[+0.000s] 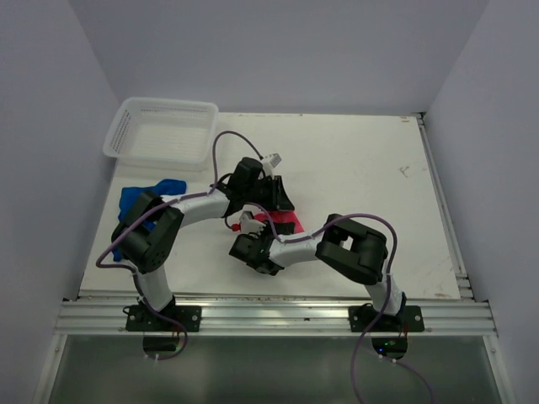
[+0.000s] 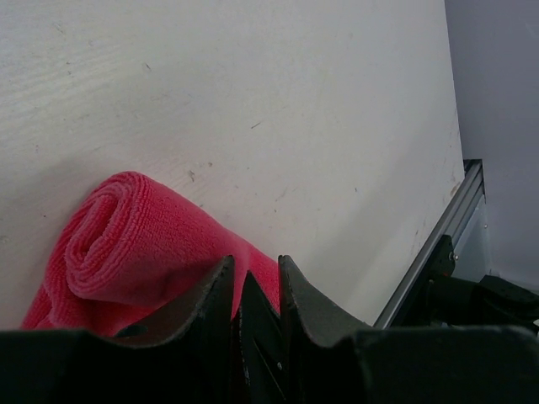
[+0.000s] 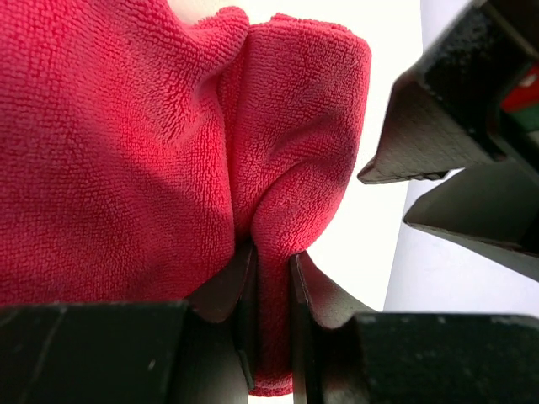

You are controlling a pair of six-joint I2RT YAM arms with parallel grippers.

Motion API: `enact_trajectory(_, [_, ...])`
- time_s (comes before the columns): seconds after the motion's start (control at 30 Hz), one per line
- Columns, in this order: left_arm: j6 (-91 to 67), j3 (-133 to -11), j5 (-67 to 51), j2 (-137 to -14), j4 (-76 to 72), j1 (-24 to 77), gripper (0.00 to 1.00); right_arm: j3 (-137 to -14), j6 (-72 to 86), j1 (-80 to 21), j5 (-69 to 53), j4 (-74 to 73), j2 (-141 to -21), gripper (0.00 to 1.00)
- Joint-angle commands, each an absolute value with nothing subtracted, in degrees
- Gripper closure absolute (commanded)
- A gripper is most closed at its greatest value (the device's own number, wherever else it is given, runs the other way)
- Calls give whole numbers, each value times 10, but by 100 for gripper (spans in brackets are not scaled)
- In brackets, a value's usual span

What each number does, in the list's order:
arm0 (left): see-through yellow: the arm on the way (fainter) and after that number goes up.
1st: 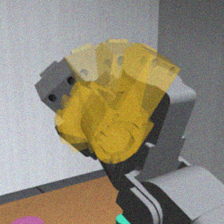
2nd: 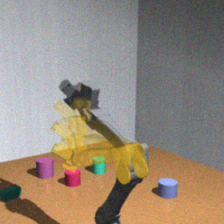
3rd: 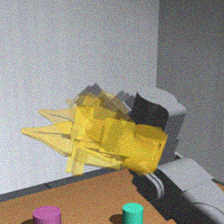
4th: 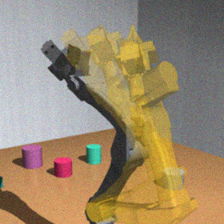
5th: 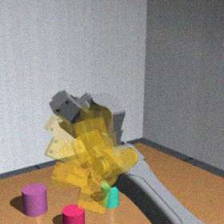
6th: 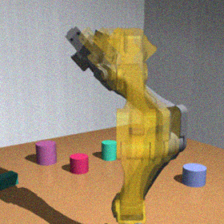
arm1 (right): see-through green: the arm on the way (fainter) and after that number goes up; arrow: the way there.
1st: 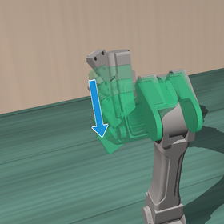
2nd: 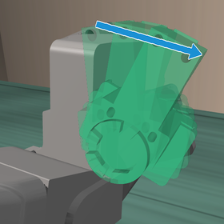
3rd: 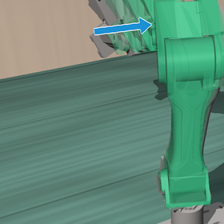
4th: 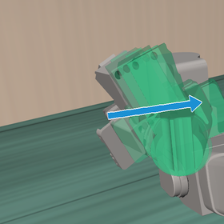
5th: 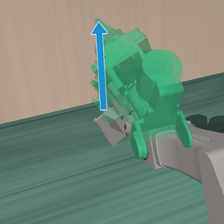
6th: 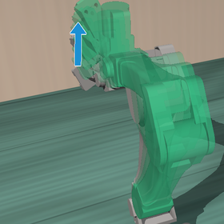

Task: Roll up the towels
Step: Roll the towel

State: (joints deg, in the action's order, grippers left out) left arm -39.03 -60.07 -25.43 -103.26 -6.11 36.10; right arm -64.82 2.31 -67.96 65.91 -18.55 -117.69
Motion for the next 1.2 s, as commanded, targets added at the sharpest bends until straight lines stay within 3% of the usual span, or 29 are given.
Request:
enact_trajectory(0.0, [-405, -595, -273, -1015, -105, 369, 69, -650, 49, -680, 578, -186, -1208, 83])
enact_trajectory(0.37, [-382, -594, -250, -1079, -77, 373, 69, -638, 53, -679, 570, -177, -1192, 79])
enact_trajectory(0.77, [-365, -590, -219, -1107, -52, 369, 69, -569, 61, -679, 575, -97, -1101, 57])
enact_trajectory(1.17, [-367, -597, -212, -1113, -49, 366, 69, -510, 52, -679, 576, -53, -1019, 50])
